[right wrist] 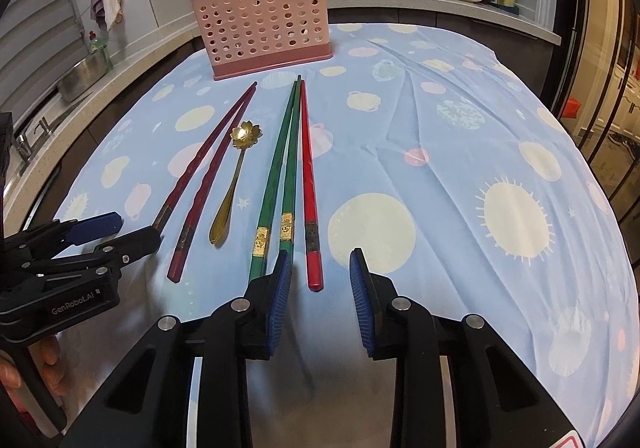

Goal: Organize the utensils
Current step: 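Grasp a dark red chopstick with the left tool while the right tool grasps a red chopstick, then lift both chopsticks and lower them into the pink holder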

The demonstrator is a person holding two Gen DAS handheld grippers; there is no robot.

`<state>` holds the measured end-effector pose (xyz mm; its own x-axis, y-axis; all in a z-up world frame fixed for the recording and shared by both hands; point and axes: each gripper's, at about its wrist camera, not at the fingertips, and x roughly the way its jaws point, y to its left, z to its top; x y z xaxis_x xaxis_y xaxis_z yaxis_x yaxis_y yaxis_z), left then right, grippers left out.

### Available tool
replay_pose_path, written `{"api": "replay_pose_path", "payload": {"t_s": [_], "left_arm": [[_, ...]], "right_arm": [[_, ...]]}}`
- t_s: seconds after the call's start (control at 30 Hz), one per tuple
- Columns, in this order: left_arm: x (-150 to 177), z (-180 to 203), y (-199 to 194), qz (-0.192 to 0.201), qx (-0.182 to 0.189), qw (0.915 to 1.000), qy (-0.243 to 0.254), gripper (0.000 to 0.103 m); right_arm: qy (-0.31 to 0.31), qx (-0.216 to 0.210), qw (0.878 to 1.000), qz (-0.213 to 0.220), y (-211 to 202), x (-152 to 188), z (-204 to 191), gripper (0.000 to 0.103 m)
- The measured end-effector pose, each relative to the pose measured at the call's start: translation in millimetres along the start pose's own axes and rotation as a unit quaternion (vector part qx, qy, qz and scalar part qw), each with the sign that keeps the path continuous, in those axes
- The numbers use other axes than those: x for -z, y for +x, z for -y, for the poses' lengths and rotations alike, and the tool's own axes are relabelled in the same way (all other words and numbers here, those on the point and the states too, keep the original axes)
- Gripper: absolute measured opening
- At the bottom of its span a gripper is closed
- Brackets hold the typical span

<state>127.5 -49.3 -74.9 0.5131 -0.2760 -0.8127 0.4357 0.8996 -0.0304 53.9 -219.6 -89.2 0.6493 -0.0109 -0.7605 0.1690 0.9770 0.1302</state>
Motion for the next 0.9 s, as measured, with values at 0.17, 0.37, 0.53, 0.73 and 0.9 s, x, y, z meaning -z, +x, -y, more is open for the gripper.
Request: {"api": "replay_pose_path", "payload": {"t_s": [0.17,0.37,0.53,0.73,0.9], "left_arm": [[-2,1,2,0.005,-0.003,1.0000,0.003,0.053],[-1,1,3,0.008,-0.003,0.9999,0.005,0.052],[-1,1,2,0.010,-0.001,0.9999,0.006,0.041],[-1,-3,-1,0.003,0.023,0.9997,0.001,0.007],[1,-4,-12,0.006,0.035,0.9994,-0.003,0.007]], "right_arm": [[-0.004,-0.001,1.000,0.001,1,-1,-1,0.020],[-0.007,0.003,1.000,-0.005,7,0,-2,0.015],[-0.009,0.004,1.000,-0.003,6,0,-2,0.014],[-0.002,-0.001,1.000,-0.001,1,1,-2,0.007],[-0.003,-0.003,1.000,0.017,-18,0,-3,0.007]]}}
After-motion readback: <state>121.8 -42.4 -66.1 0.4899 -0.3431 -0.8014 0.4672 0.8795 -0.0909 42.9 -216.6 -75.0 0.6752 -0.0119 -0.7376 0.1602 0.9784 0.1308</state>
